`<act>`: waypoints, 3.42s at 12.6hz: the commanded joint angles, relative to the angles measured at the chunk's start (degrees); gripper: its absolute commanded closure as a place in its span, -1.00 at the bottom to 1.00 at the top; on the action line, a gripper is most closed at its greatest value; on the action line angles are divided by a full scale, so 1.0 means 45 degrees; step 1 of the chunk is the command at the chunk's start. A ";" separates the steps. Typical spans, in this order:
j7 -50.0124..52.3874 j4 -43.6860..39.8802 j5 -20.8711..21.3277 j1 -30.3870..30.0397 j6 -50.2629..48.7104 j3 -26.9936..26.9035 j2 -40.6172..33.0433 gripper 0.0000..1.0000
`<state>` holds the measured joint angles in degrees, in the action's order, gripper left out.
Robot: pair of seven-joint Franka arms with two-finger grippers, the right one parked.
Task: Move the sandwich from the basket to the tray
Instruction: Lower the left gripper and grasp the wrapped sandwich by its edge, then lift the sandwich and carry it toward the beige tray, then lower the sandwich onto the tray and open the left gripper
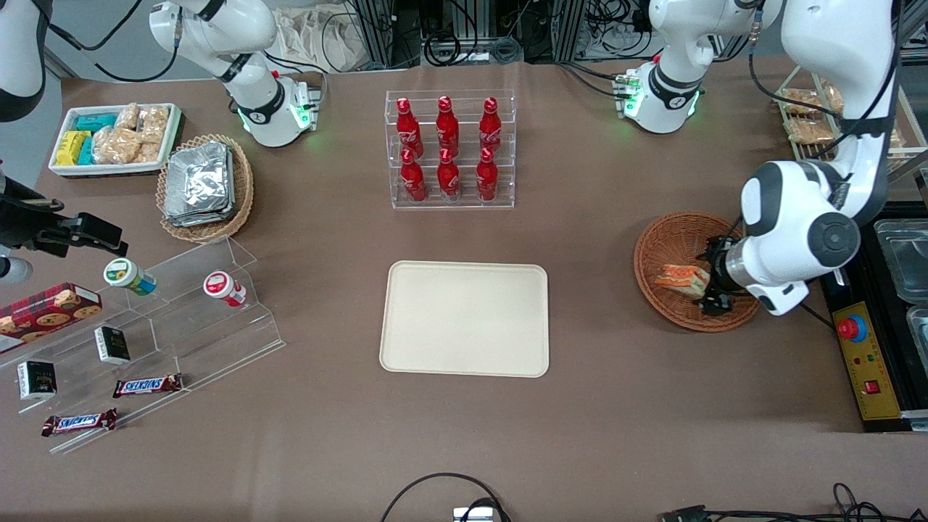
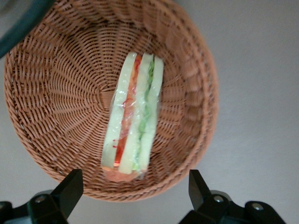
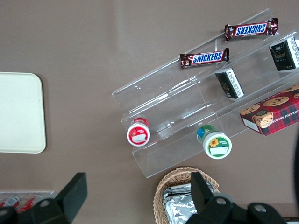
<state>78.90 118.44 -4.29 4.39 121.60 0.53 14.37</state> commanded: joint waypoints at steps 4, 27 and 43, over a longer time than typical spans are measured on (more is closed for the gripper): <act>-0.1264 0.0964 0.0894 0.0021 0.0225 -0.0059 -0.0107 -1.00; -0.6379 -0.5263 0.1032 0.1327 -0.3370 0.1968 0.1336 1.00; -0.8529 -0.7317 0.3024 0.2853 -0.1806 0.5409 0.6476 -0.64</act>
<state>40.56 87.88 8.17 16.66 114.07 25.60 42.45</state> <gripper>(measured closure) 0.815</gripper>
